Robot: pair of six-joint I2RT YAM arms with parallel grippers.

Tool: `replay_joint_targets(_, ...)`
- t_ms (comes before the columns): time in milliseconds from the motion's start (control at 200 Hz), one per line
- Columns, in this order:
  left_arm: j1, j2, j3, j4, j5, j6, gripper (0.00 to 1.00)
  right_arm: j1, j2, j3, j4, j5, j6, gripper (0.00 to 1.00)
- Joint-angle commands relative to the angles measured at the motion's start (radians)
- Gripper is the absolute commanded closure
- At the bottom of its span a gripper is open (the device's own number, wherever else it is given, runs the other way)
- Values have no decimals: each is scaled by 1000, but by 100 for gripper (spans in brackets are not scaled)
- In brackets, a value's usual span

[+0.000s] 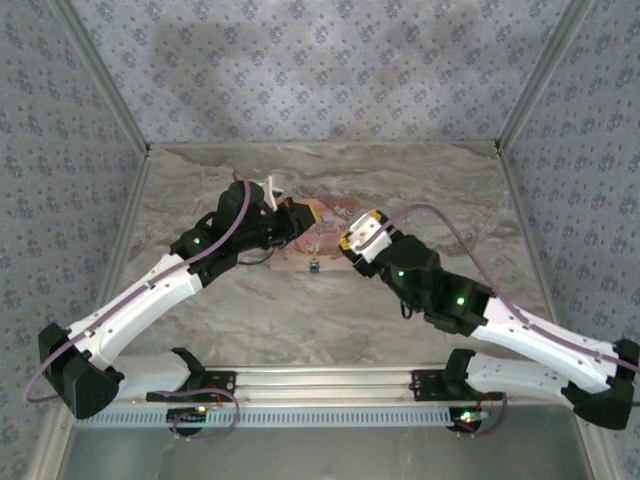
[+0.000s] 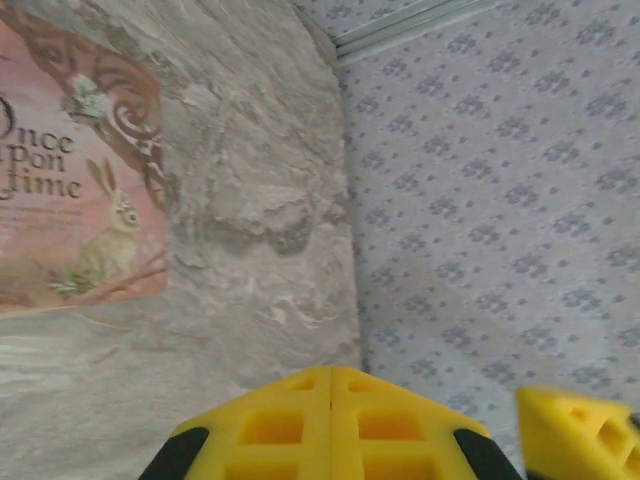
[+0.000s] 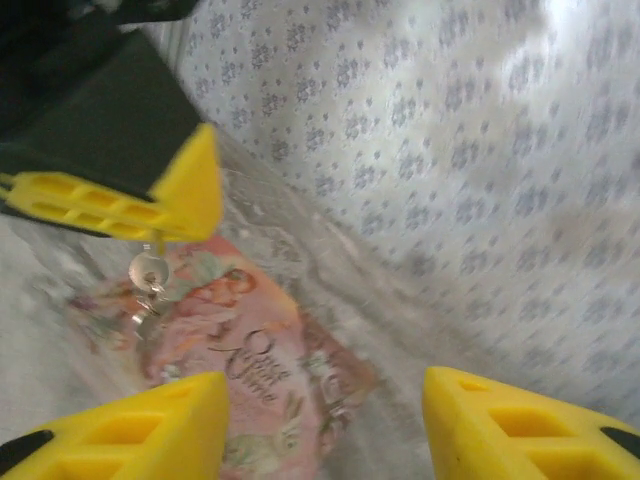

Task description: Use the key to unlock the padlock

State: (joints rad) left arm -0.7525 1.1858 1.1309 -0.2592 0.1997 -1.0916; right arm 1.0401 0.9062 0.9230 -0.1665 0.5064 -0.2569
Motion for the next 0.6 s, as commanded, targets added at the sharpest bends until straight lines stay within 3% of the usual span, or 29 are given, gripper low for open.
replay_joint_targets(0,4,-30,44,-31,-52,150,100,-86,-38,39,-152,-186,370,41)
replay_joint_targets(110,1,-43,6,44,-46,192,100,-228,-63,12,-145,-415,577,42)
replay_joint_targets(320,-29,-54,-34,167,-45,242,100,-493,-52,-113,158,-877,926,49)
replay_joint_targets(425,-59,-62,-56,241,-64,265,100,-528,-12,-162,352,-992,1064,49)
replay_joint_targets(595,-84,-75,-105,390,-74,265,100,-526,23,-237,630,-1032,1230,43)
